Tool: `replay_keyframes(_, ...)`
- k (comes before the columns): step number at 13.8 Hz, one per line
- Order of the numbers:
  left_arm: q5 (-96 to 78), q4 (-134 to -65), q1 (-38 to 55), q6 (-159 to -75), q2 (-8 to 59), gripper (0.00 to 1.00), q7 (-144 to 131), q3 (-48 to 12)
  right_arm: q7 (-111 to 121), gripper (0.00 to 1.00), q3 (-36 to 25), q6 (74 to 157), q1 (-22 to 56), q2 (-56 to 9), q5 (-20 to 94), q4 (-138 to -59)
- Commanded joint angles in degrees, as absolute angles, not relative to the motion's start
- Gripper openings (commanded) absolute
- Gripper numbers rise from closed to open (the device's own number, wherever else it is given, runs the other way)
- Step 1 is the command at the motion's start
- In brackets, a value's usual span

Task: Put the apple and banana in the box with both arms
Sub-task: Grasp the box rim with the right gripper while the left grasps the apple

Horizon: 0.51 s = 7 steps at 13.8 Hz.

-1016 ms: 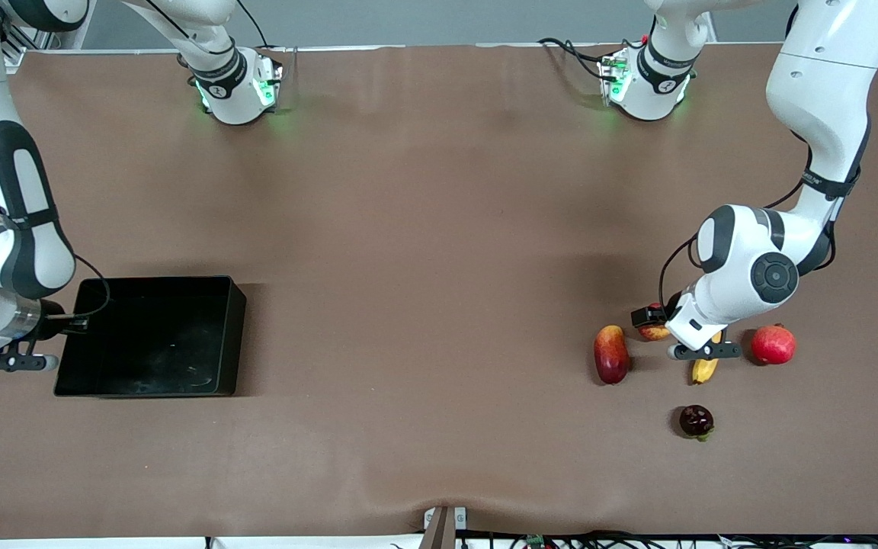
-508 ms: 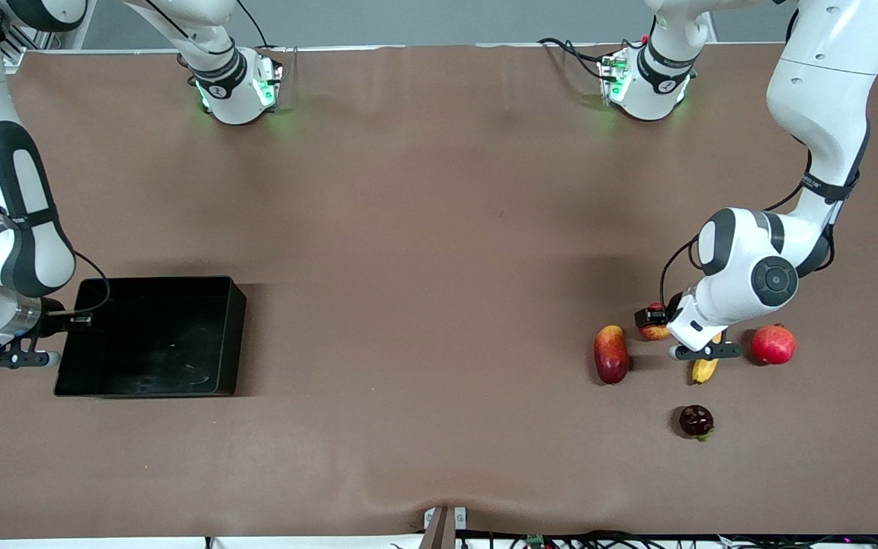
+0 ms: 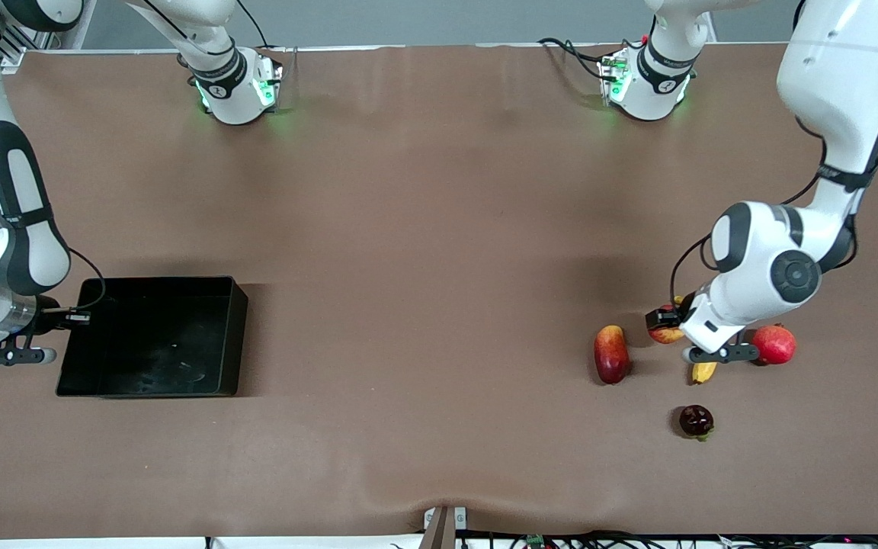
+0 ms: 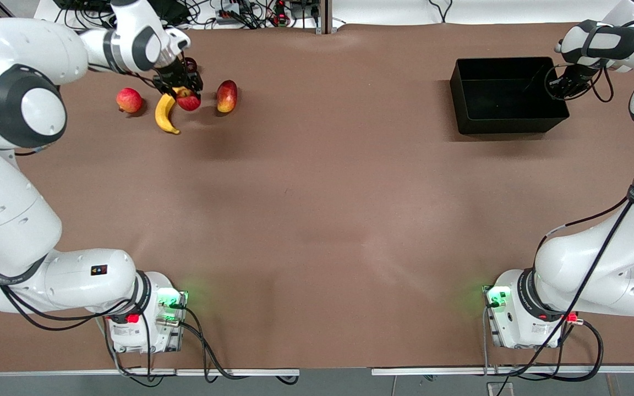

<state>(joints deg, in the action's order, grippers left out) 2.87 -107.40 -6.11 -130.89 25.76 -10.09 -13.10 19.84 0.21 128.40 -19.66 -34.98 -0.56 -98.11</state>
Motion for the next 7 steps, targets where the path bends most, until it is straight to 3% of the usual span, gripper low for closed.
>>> replay_keyframes(1, 2.5, -108.3, -6.2, -124.9, 18.7, 0.00, -10.0, -13.0, 20.2, 0.00, 1.3, 126.6, -19.7, -32.8, -1.4, -98.0)
replay_keyframes(7, 2.0, -103.1, -5.7, -109.6, 12.1, 0.00, -11.7, -13.5, 19.0, 0.00, 2.0, 117.7, -12.5, -23.5, 1.5, -97.2)
